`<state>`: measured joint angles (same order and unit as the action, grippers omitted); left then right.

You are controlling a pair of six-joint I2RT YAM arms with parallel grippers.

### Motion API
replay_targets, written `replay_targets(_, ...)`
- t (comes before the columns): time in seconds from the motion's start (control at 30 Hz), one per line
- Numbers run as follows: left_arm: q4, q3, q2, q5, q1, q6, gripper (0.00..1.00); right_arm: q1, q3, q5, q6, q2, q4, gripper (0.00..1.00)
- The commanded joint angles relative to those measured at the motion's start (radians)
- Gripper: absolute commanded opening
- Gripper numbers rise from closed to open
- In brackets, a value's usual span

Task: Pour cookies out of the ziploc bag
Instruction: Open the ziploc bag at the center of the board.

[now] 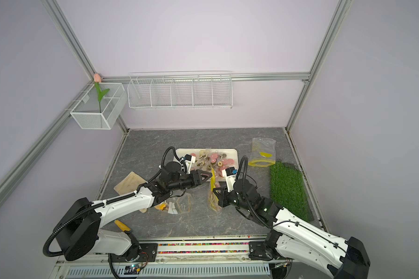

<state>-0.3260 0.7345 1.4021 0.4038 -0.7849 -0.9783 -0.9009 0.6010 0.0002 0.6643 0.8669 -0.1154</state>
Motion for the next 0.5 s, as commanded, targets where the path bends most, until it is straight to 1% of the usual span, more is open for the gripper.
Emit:
replay_targets(0.0, -0.049, -0.009, 0.014, -0.014, 0.01, -0.028, 0.48, -0.013, -0.007, 0.0, -0.015, -0.005, 0.031, 0.06)
replay_targets(0.47, -0.084, -0.032, 0.016, -0.004, 0.012, -0.048, 0.49, -0.016, -0.007, 0.008, -0.019, -0.003, 0.031, 0.07)
